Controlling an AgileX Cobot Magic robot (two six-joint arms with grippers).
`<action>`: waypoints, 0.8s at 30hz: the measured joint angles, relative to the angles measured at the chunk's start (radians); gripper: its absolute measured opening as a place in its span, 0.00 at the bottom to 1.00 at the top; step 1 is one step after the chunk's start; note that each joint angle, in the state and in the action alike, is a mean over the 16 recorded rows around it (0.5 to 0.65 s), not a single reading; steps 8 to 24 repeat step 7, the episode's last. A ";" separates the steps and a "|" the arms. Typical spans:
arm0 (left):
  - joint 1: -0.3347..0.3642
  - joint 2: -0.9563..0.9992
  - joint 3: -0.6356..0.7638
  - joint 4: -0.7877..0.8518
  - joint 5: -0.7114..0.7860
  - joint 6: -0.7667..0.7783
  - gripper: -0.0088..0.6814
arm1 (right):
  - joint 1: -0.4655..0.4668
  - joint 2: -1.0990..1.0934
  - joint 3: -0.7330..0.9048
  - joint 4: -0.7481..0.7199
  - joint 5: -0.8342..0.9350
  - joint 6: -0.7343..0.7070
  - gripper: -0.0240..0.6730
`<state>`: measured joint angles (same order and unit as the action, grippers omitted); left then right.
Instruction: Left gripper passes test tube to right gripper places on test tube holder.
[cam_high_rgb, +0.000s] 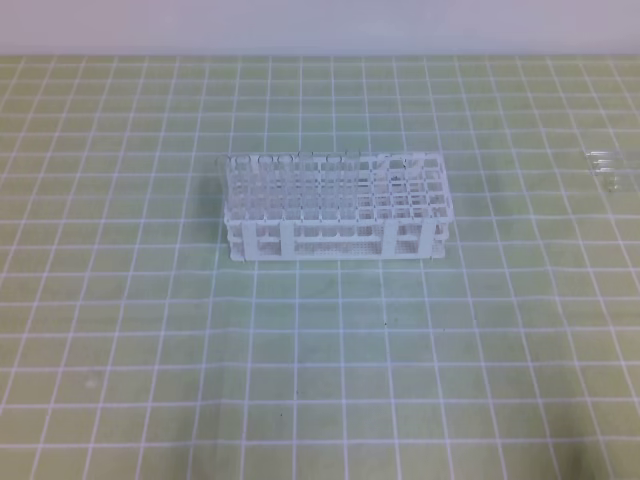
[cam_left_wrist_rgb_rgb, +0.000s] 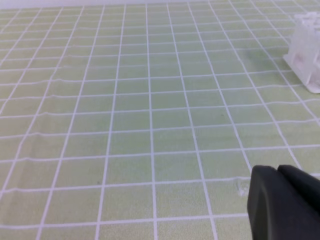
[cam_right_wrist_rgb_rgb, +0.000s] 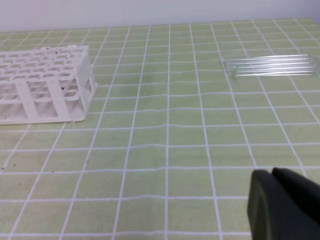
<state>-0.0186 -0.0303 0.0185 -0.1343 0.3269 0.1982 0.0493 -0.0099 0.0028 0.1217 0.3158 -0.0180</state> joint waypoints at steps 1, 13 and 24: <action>0.000 0.000 0.000 0.000 0.000 0.000 0.01 | 0.000 0.000 0.000 0.000 0.000 0.000 0.01; 0.000 0.003 -0.002 0.000 -0.001 0.000 0.01 | 0.000 0.000 0.000 0.000 0.000 0.000 0.01; 0.000 0.003 -0.002 0.000 -0.001 0.000 0.01 | 0.000 0.000 0.000 0.000 0.000 0.000 0.01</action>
